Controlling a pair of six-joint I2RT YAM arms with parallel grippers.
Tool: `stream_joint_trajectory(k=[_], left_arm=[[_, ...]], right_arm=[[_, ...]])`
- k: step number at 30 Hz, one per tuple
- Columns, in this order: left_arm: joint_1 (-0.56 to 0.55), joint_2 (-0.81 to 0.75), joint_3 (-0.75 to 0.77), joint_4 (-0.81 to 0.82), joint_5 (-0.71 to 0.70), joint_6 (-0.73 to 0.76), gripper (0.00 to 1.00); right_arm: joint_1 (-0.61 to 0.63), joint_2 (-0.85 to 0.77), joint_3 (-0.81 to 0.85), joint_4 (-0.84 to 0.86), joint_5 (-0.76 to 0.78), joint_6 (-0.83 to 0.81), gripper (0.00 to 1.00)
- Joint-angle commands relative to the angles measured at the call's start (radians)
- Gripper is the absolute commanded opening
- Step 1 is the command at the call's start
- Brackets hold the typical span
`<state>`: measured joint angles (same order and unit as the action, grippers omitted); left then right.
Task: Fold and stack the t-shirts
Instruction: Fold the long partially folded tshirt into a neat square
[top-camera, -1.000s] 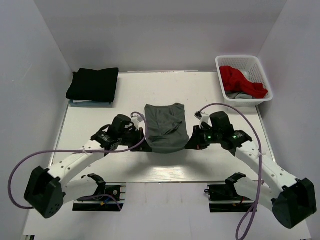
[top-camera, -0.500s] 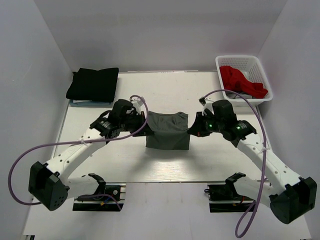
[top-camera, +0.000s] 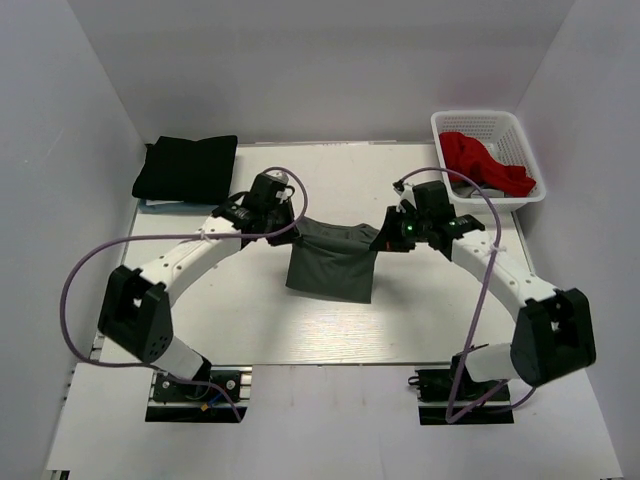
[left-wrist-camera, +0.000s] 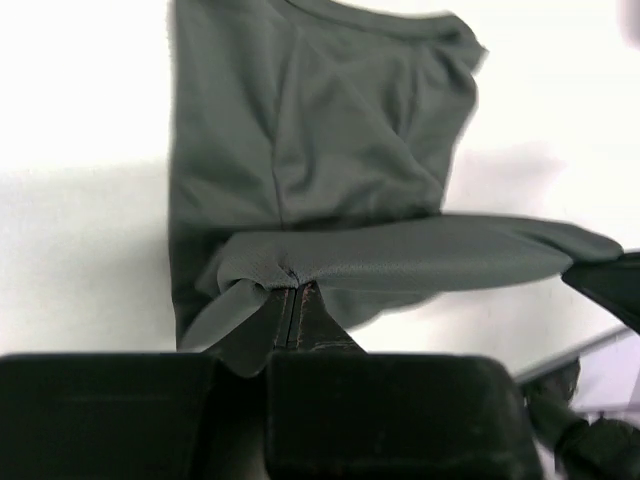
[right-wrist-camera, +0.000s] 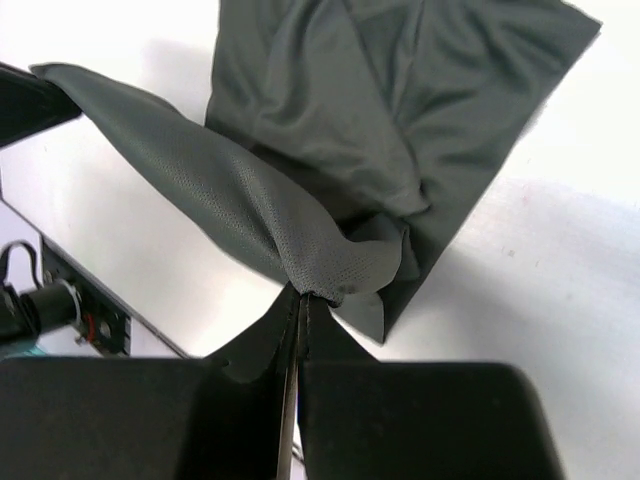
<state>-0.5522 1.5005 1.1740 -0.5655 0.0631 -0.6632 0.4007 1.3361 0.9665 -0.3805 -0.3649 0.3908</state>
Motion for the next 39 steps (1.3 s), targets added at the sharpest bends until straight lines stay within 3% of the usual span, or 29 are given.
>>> stream_joint_trajectory(k=[1,10,18,19,20,21,22,23,24,27,31,35,39], left_arm=[[0.035,0.049,0.062,0.025,-0.077,-0.010,0.00],[0.055,0.204,0.208,0.104,-0.057,0.046,0.00],[0.064,0.483,0.395,0.211,-0.060,0.097,0.00],[0.073,0.518,0.426,0.225,-0.077,0.112,0.04],[0.086,0.558,0.508,0.234,-0.101,0.112,0.20],[0.086,0.598,0.570,0.208,-0.105,0.112,0.66],[0.101,0.674,0.640,0.170,-0.095,0.123,0.81],[0.110,0.700,0.756,0.097,-0.095,0.134,0.88],[0.110,0.711,0.794,0.075,-0.095,0.151,1.00],[0.110,0.647,0.750,0.127,-0.074,0.177,1.00],[0.087,0.514,0.535,0.251,0.039,0.201,1.00],[0.078,0.491,0.431,0.303,0.217,0.169,1.00],[0.078,0.515,0.363,0.303,0.302,0.123,1.00]], right_arm=[[-0.037,0.046,0.058,0.077,-0.029,0.023,0.00],[-0.118,0.224,0.113,0.123,-0.052,0.023,0.00],[-0.186,0.446,0.233,0.192,0.026,0.071,0.00],[-0.194,0.469,0.253,0.213,0.037,0.071,0.09],[-0.209,0.519,0.296,0.225,0.055,0.071,0.27],[-0.214,0.570,0.372,0.203,0.070,0.068,0.52],[-0.218,0.589,0.415,0.168,0.084,0.036,0.76],[-0.212,0.616,0.501,0.138,0.121,0.007,0.90],[-0.209,0.626,0.520,0.121,0.130,-0.019,0.90],[-0.198,0.527,0.463,0.146,0.135,-0.033,0.90],[-0.180,0.407,0.330,0.207,0.100,-0.052,0.90],[-0.145,0.365,0.267,0.244,0.000,-0.040,0.90],[-0.117,0.394,0.186,0.302,-0.084,0.005,0.90]])
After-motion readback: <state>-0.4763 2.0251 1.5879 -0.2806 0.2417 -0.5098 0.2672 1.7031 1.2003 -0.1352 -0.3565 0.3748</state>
